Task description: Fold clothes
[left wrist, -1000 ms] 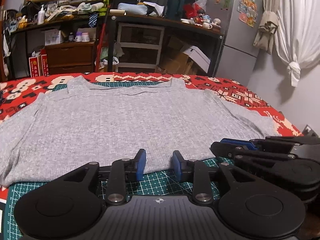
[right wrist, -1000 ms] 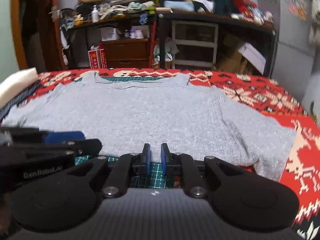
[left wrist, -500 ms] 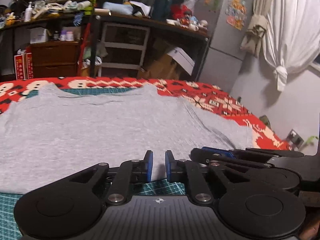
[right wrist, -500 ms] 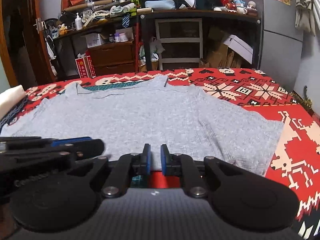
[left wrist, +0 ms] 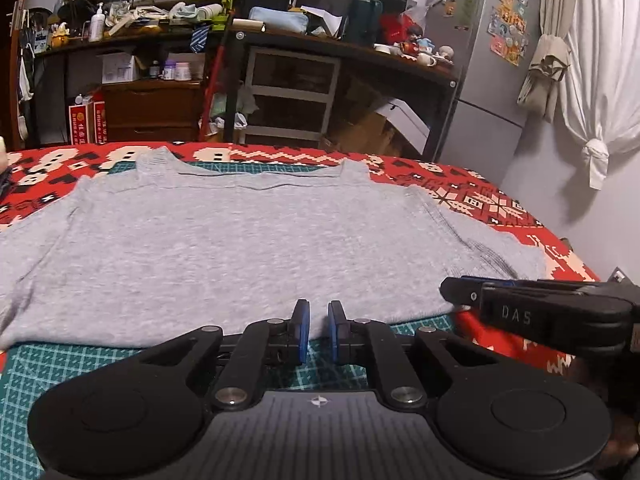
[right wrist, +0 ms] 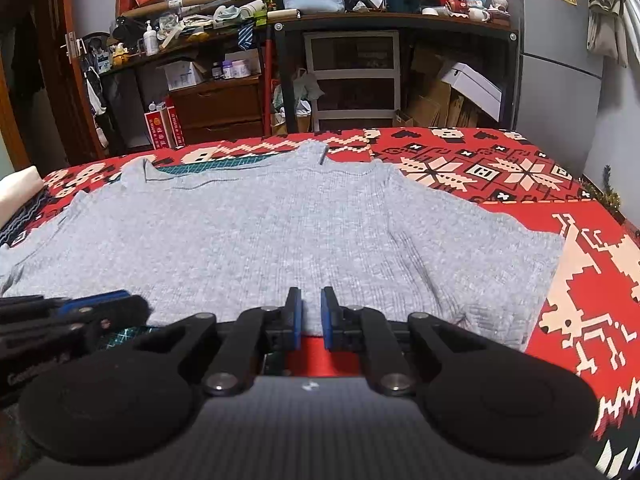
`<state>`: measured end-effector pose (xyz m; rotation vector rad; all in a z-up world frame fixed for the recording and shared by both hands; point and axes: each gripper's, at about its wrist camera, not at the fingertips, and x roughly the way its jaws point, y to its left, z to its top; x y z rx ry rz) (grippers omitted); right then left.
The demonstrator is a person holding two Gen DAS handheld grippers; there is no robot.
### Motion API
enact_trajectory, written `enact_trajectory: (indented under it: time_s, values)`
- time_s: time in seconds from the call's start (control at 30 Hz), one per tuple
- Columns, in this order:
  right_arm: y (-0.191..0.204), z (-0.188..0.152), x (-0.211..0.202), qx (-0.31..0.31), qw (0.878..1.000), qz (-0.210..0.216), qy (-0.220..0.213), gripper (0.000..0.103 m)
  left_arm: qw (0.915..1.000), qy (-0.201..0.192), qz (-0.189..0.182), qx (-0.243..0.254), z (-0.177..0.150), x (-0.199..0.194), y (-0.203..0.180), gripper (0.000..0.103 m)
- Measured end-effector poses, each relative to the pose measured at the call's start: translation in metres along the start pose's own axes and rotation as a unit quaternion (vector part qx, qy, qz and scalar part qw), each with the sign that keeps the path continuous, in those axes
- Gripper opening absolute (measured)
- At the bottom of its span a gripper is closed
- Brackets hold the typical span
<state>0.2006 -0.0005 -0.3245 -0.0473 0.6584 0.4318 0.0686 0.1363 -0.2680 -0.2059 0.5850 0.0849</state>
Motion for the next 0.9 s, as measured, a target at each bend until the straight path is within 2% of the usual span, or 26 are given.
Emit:
enact_trajectory:
  time_s: [0.17,0.5,0.77,0.9]
  values:
    - [0.001,-0.001,0.000,-0.005,1.000,-0.002,-0.002,0.011,0.9996,-0.010,0.025,0.014,-0.006,-0.011,0.005,0.010]
    - [0.001,-0.001,0.000,-0.005,1.000,-0.001,-0.003,0.011,0.9970,-0.014,0.073,-0.024,-0.002,-0.017,0.033,0.010]
    - [0.003,-0.001,0.000,-0.007,1.000,-0.004,-0.004,0.011,0.9957,-0.027,0.073,-0.050,0.010,-0.014,0.036,0.010]
    - [0.003,-0.001,0.000,-0.008,1.000,-0.005,-0.005,0.011,0.9957,-0.007,0.079,-0.047,0.009,-0.006,0.037,0.010]
